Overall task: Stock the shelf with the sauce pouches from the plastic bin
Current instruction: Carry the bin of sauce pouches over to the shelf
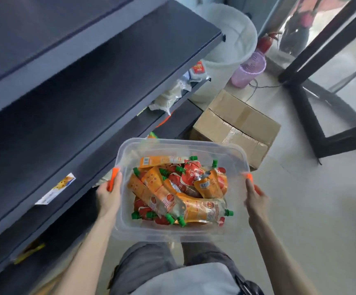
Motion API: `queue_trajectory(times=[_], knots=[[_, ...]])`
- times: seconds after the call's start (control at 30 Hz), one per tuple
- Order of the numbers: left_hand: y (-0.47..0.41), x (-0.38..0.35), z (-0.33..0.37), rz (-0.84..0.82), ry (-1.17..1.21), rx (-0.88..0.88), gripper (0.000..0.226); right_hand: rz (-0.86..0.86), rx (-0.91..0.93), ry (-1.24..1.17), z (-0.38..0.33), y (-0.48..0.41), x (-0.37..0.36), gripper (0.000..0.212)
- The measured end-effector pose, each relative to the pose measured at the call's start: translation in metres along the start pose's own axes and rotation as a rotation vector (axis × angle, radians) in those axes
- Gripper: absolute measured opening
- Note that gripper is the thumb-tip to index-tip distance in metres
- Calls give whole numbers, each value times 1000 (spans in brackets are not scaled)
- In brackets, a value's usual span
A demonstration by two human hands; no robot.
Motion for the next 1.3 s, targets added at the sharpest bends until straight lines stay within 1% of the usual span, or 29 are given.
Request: queue_trajectory(times=[0.1, 0.23, 0.33, 0.5, 0.67, 0.77, 0.9, 0.97, 1.1, 1.17, 1.3], knots=[[-27, -46, 25, -64, -47, 7, 45, 50, -44, -44, -12, -26, 2, 29], [-53, -108, 51, -132, -99, -10, 47, 111, -94, -83, -24, -70, 9, 32], [-67, -160, 69, -172, -155, 3, 49, 112, -132, -110, -35, -109, 12, 32], [-86, -255, 101, -245, -252, 26, 45, 127, -242, -132, -45, -174, 24, 29], [-113, -353, 124, -341, -361, 25, 47, 190, -307, -159, -49, -236, 35, 29], [-131, -405, 126, -401, -379, 49, 46, 234, -335, -177, -51, -269, 39, 26], [-156, -480, 122, -505, -437, 76, 50, 290, -392, -207, -44, -312, 35, 32], [-169, -514, 118, -525, -442, 86, 52, 319, -422, -219, -37, -334, 31, 30], [-187, -573, 107, -558, -486, 83, 47, 348, -462, -231, -24, -379, 25, 23], [-195, -598, 101, -569, -503, 78, 44, 357, -458, -238, -18, -402, 22, 20], [-206, -638, 91, -561, -560, 28, 45, 375, -435, -226, -13, -444, 16, 21]])
Point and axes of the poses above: each hand's wrist, its own y-axis away from the middle knuckle, its own x-axis out of the back of the hand, z = x × y, the point moved 10 cm from there along -y, towards the middle knuckle, and after that the axes turned 14 degrees about y, right-handed, at the moved point
